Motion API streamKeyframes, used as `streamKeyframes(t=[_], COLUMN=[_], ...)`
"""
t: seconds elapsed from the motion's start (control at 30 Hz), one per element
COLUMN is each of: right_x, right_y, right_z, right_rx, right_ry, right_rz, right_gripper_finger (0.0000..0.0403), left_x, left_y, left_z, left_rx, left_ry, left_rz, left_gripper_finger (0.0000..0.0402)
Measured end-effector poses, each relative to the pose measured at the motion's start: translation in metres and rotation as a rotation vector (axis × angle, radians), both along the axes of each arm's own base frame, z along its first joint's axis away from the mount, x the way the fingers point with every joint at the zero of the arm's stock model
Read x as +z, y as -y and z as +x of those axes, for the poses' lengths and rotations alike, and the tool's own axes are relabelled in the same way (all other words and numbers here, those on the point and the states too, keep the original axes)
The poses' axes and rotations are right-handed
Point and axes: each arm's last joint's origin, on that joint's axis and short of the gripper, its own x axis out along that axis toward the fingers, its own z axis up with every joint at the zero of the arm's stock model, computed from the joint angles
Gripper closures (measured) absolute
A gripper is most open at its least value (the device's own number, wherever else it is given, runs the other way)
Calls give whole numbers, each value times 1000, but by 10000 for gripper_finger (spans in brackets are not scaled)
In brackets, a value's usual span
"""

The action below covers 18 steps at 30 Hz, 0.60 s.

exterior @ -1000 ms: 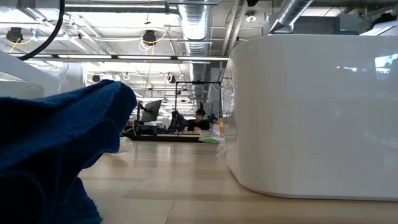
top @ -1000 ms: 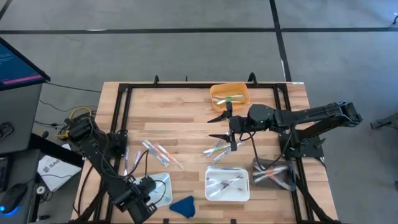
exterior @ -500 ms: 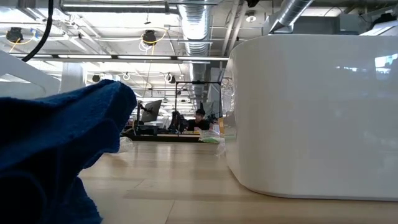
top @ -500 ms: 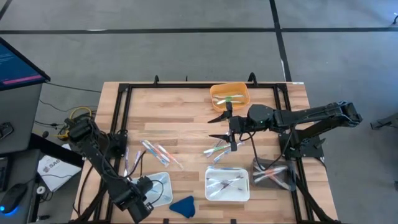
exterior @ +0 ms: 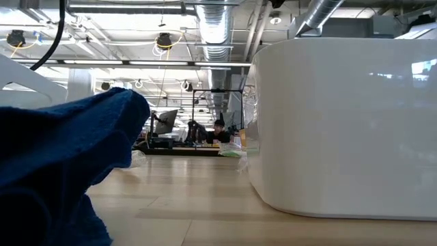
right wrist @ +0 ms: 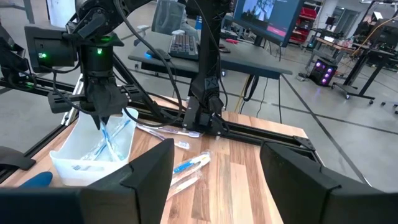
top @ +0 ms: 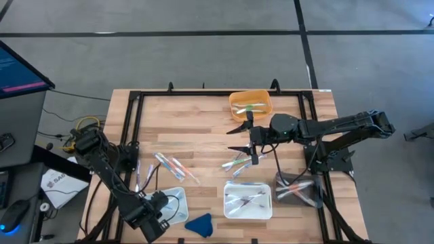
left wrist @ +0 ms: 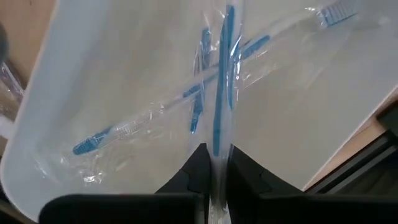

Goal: Pick & Place Toothbrushes
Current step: Put the blue toothbrush into the left white bin

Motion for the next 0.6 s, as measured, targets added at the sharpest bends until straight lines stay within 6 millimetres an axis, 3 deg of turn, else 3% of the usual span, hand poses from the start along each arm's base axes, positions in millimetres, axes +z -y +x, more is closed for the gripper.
streamKeyframes(t=[0.3,0.6], right_x=[0,0], right_y=[0,0], right_z=[0,0], right_rx=[0,0], right_ry=[0,0], right_rz=[0,0], right_gripper_finger=[170,170], left_x=[-30,-31], left_y=[-6,-4], left_z=[-5,-4], left_rx=[3,29], left_ry=[14,14], left_rz=[-44,-73], left_gripper_finger=[382,345])
